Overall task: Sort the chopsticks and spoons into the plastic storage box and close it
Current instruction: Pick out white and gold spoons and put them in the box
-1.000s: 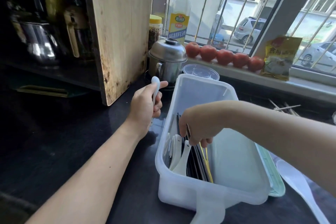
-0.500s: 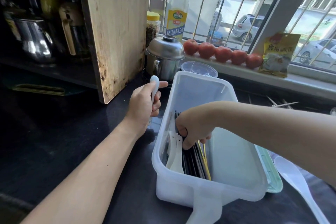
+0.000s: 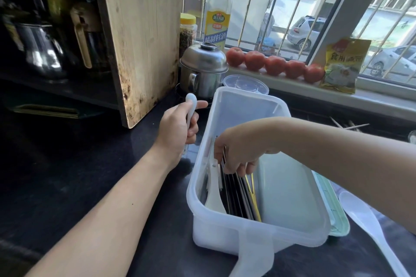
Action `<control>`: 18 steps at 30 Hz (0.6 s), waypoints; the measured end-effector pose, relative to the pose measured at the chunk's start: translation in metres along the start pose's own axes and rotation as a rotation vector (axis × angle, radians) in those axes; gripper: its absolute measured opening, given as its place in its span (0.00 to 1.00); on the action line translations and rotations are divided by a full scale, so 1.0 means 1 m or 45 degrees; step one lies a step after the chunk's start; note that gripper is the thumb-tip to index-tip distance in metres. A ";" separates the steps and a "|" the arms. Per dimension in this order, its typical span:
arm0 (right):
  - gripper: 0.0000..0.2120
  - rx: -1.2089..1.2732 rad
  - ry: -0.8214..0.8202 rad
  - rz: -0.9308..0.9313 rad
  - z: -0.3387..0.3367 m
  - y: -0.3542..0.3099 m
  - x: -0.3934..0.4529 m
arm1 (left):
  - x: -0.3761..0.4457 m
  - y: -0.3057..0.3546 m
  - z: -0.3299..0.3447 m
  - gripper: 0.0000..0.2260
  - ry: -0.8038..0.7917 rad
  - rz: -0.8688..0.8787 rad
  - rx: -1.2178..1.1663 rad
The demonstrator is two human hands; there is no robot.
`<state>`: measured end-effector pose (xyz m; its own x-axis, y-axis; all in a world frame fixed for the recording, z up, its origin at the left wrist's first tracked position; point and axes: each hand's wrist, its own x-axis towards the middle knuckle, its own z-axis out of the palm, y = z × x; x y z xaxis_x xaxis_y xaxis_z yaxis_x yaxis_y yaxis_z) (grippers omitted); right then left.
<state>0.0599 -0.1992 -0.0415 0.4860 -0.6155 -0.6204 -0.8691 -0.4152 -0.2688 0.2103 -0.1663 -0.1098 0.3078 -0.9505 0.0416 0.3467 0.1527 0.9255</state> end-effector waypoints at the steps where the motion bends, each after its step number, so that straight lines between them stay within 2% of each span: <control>1: 0.12 0.006 0.012 -0.001 0.000 0.000 0.001 | 0.000 0.000 0.000 0.17 0.002 -0.002 0.000; 8: 0.13 0.086 -0.025 -0.035 0.000 -0.002 -0.001 | 0.000 0.000 0.001 0.17 0.019 -0.007 -0.021; 12: 0.15 0.073 0.021 0.004 -0.005 -0.003 -0.008 | 0.001 -0.002 0.000 0.16 0.014 -0.024 -0.177; 14: 0.11 0.015 0.217 0.054 -0.018 -0.003 -0.016 | 0.000 0.001 0.002 0.13 0.001 0.023 -0.179; 16: 0.07 0.086 0.583 0.029 -0.035 -0.003 -0.026 | -0.001 0.005 0.004 0.11 -0.013 0.139 -0.095; 18: 0.09 0.329 0.958 -0.121 -0.050 -0.009 -0.038 | -0.004 0.010 0.004 0.10 -0.013 0.260 -0.034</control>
<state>0.0539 -0.2056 0.0211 0.4110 -0.9101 0.0528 -0.7698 -0.3775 -0.5147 0.2091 -0.1623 -0.0989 0.3655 -0.9016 0.2314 0.3014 0.3499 0.8870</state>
